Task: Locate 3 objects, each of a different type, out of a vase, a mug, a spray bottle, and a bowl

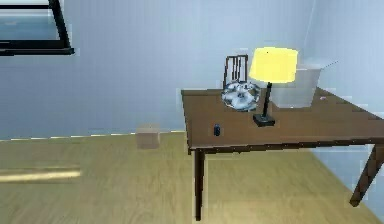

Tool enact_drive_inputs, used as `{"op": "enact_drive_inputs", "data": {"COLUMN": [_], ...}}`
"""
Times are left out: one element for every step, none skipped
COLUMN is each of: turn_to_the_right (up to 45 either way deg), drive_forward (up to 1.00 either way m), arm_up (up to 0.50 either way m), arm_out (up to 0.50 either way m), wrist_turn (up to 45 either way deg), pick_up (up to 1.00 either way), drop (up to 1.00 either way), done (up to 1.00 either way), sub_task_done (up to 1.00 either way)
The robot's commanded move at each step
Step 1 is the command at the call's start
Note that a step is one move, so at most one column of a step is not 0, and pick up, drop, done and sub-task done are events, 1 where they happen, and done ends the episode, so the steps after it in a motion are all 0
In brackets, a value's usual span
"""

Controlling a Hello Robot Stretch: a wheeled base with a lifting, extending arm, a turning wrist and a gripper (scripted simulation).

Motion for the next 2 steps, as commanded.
{"op": "enact_drive_inputs", "data": {"turn_to_the_right": [0.0, 9.0], "drive_forward": [0.45, 0.0], "arm_up": [0.0, 0.0], "arm_out": [0.0, 0.0], "wrist_turn": [0.0, 0.0], "pick_up": [0.0, 0.0], "drop": [0.0, 0.0], "done": [0.0, 0.0], "sub_task_done": [0.0, 0.0]}}
